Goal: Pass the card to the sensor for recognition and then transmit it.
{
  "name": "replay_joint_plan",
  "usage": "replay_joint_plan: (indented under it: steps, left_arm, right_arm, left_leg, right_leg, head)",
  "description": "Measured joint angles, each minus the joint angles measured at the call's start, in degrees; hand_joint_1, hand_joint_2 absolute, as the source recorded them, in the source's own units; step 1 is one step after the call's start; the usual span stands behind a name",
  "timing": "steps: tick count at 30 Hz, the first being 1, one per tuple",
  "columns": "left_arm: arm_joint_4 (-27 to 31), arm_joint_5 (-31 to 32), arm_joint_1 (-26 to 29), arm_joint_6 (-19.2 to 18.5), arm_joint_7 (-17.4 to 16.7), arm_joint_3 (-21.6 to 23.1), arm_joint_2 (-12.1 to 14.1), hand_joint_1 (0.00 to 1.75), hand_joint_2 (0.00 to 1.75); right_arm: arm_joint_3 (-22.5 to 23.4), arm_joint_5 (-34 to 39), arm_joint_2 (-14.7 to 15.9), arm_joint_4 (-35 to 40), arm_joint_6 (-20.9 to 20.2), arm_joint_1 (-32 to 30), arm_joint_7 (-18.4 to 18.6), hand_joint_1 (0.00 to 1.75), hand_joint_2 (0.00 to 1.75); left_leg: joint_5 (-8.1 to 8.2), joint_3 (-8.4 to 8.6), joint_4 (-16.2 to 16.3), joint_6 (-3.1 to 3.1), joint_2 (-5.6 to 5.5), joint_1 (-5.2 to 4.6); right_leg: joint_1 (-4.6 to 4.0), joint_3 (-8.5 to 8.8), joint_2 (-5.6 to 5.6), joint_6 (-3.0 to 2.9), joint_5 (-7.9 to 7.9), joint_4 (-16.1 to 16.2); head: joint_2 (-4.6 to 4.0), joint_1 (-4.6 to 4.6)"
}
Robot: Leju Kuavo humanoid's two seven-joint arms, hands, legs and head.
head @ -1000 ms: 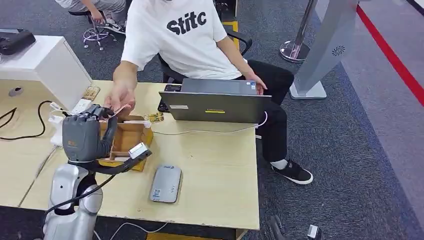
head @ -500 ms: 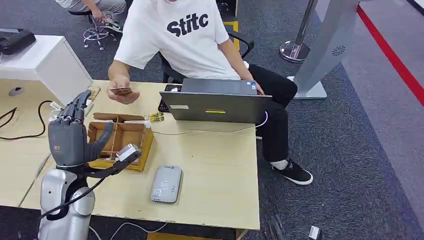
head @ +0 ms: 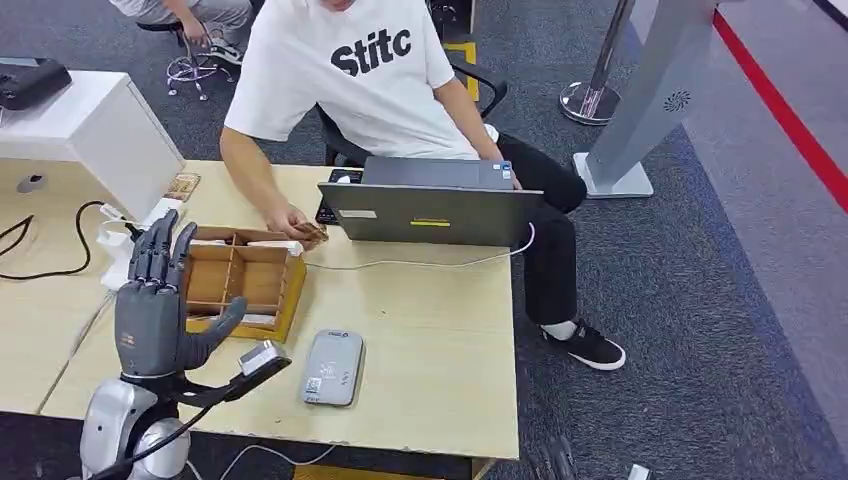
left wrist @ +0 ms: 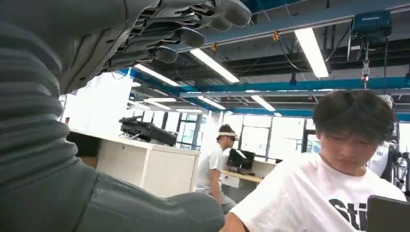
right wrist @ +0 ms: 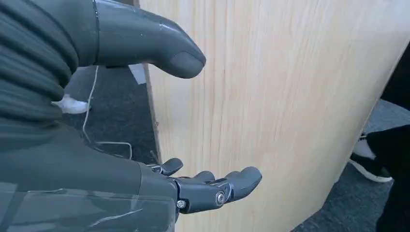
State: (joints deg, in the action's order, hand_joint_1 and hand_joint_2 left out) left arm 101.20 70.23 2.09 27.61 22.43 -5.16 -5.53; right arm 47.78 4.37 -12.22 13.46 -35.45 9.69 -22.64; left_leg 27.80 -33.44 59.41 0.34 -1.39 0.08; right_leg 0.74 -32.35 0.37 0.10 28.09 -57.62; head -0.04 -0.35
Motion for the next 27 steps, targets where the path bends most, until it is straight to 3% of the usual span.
replay_joint_plan:
  steps: [4,8,14,23,27]
  left_arm:
    - [1.2,-2.0,1.3,0.5,0.5,0.0,0.0,0.0,1.75]
    - [5.0,-4.8,4.0,3.3,1.6,0.0,-1.1,0.0,1.75]
    - [7.3,-3.3,7.1,0.4,1.6,-0.9,-1.3,0.0,1.75]
    - [1.1,-2.5,8.0,1.3,-0.2,-7.3,0.7,0.0,1.75]
    - [-2.6,5.9,7.4,2.1,-2.4,-10.2,1.7,0.0,1.75]
  right_arm:
    - [0.2,0.4,0.0,0.0,-0.1,-0.2,-0.6,0.0,1.75]
    - [0.4,0.9,0.1,0.0,-0.2,-0.6,-1.0,0.0,1.75]
    - [0.5,1.0,0.3,0.0,-0.4,-1.1,-1.8,0.0,1.75]
    - [0.5,0.7,0.5,0.0,-0.3,-1.1,-2.0,0.0,1.75]
    - [0.4,0.4,0.5,0.0,-0.3,-1.1,-1.8,0.0,1.75]
  left_leg:
    - [-0.01,0.0,0.0,0.0,0.01,0.0]
    - [0.01,-0.02,0.0,0.01,0.0,-0.01]
    - [0.04,-0.03,0.0,0.04,0.0,-0.02]
    - [0.0,0.0,0.0,-0.01,0.01,0.02]
    - [0.0,-0.01,0.0,-0.01,0.01,0.01]
  right_leg:
    - [0.0,0.01,0.0,0.0,0.0,0.0]
    - [0.01,0.01,0.0,0.0,0.0,0.0]
    - [0.01,0.01,-0.01,0.01,0.01,0.0]
    - [0.0,0.01,0.0,0.0,0.0,0.0]
    - [-0.01,0.01,0.0,0.0,0.0,0.0]
  head:
    - [0.0,0.0]
    - [0.0,0.0]
    - [0.0,-0.02]
    - [0.0,0.0]
    - [0.0,0.0]
